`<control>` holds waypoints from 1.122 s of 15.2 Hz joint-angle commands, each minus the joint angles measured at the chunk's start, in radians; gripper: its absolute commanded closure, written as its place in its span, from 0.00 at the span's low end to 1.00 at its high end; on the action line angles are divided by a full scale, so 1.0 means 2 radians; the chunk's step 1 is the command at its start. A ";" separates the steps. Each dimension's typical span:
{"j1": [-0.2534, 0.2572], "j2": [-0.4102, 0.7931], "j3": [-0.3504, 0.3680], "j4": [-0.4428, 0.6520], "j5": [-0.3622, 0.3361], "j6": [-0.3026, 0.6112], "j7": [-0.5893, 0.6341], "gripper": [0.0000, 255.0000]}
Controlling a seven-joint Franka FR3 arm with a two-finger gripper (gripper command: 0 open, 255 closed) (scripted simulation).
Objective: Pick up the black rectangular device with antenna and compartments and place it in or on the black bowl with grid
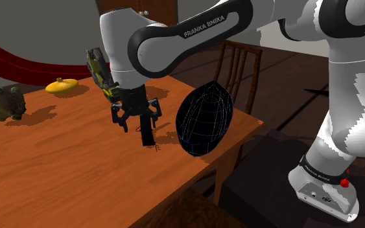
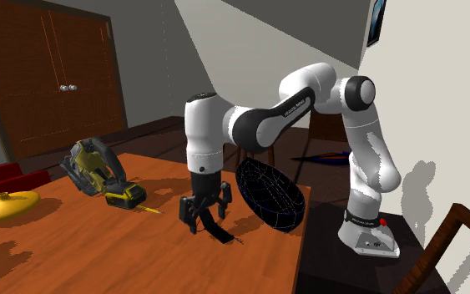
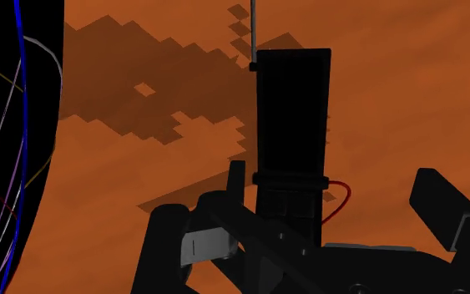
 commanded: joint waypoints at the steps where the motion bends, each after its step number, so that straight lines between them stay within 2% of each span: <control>1: 0.000 0.001 0.000 0.000 -0.001 0.001 0.000 0.00; 5: 0.000 0.001 0.000 0.000 -0.001 0.001 0.000 0.00; 6: 0.000 0.001 0.000 0.000 -0.001 0.001 0.000 1.00; 15: 0.000 -0.001 0.000 -0.001 0.000 0.002 0.000 1.00; 16: 0.000 -0.001 0.000 -0.001 0.000 0.002 0.000 0.00; 17: -0.008 -0.032 0.007 -0.034 0.005 0.019 -0.006 0.00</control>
